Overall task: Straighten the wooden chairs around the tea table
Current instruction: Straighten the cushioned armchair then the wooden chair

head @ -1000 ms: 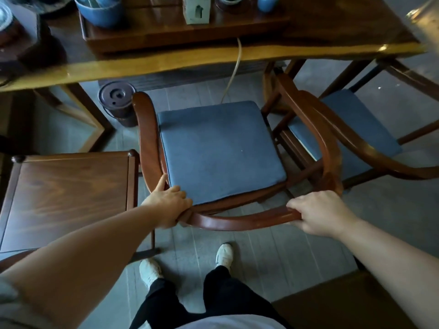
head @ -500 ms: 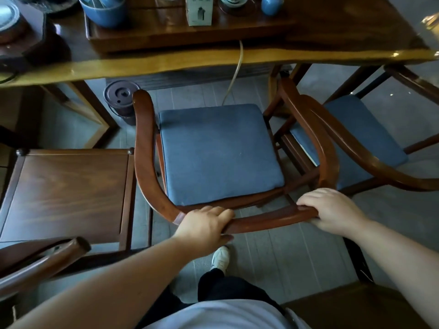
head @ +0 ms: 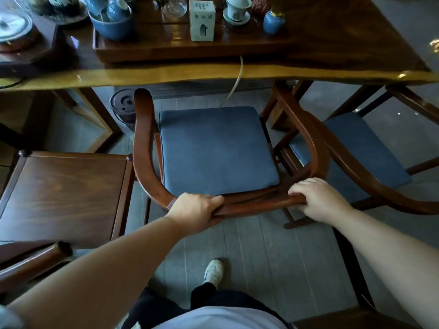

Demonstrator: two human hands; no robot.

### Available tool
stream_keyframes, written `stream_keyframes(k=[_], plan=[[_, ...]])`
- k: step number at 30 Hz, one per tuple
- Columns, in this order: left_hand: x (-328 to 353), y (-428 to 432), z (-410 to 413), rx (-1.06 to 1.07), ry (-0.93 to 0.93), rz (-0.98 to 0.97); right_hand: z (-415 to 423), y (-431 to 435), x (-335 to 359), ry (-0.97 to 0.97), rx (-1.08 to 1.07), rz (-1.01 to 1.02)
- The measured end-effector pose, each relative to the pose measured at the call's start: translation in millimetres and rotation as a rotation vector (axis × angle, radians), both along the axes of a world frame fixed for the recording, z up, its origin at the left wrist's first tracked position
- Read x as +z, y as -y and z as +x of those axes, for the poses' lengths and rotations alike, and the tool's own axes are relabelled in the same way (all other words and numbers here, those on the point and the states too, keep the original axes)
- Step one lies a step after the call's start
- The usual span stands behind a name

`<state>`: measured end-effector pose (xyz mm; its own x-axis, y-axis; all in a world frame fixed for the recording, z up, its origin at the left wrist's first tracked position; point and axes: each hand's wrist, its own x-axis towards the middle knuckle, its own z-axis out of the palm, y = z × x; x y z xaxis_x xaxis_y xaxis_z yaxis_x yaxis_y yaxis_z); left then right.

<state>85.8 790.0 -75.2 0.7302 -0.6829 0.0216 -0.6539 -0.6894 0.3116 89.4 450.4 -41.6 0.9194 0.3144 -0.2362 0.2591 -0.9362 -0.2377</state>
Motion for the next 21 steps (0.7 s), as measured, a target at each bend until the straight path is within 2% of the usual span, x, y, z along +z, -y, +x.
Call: stream_keyframes(k=[3,7,10,14,17,21], plan=[[9,6,10,0.111,-0.075,0.083,14,-2,2,-0.042,-0.028,-0.004],[16,6,13,0.117,-0.175,0.206,18,-7,14,-0.12,-0.028,-0.068],[30,-8,11,0.114,-0.205,0.256,17,-30,30,-0.187,0.091,-0.12],[59,-62,1,0.095,-0.105,0.238,16,-109,48,-0.123,0.318,-0.087],[79,-124,-15,0.102,-0.019,0.205,12,-188,54,-0.015,0.425,0.031],[98,-225,-46,0.157,-0.026,0.239,-8,-291,52,0.041,0.492,0.202]])
